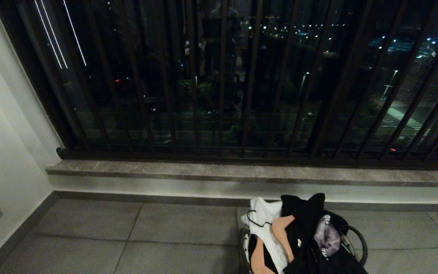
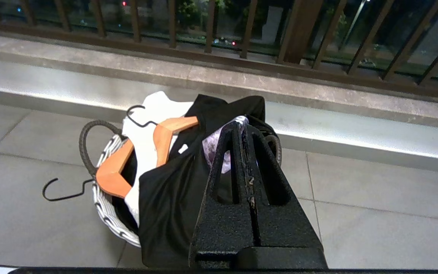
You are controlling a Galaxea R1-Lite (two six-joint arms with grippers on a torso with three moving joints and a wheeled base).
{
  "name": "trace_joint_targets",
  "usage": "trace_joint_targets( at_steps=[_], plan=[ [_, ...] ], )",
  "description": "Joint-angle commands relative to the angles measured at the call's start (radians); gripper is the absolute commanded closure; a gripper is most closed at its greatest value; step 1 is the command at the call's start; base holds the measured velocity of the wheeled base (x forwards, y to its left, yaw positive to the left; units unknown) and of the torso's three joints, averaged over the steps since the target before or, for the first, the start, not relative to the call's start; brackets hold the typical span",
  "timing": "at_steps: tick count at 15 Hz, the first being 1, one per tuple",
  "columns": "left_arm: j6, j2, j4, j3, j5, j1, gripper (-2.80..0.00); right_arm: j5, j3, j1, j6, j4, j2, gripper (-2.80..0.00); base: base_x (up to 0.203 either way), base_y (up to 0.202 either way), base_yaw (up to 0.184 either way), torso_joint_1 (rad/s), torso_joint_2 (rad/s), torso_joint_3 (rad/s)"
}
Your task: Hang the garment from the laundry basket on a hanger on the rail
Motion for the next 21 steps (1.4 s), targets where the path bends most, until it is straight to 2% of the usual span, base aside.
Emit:
trace_joint_targets(
  at_steps=[1,21],
  plan=[
    [0.0,0.001,0.001,0.0,0.0,0.0,0.0,0.0,0.001,0.0,0.0,0.0,0.002,0.0,0.0,0.0,0.0,0.002,0.0,-0.102],
    [-0.002,0.001,0.0,0.002,0.0,0.0,0.0,0.0,0.0,0.0,-0.006,0.0,0.002,0.0,0.0,0.0,0.0,0.002,0.0,-0.192]
  ],
)
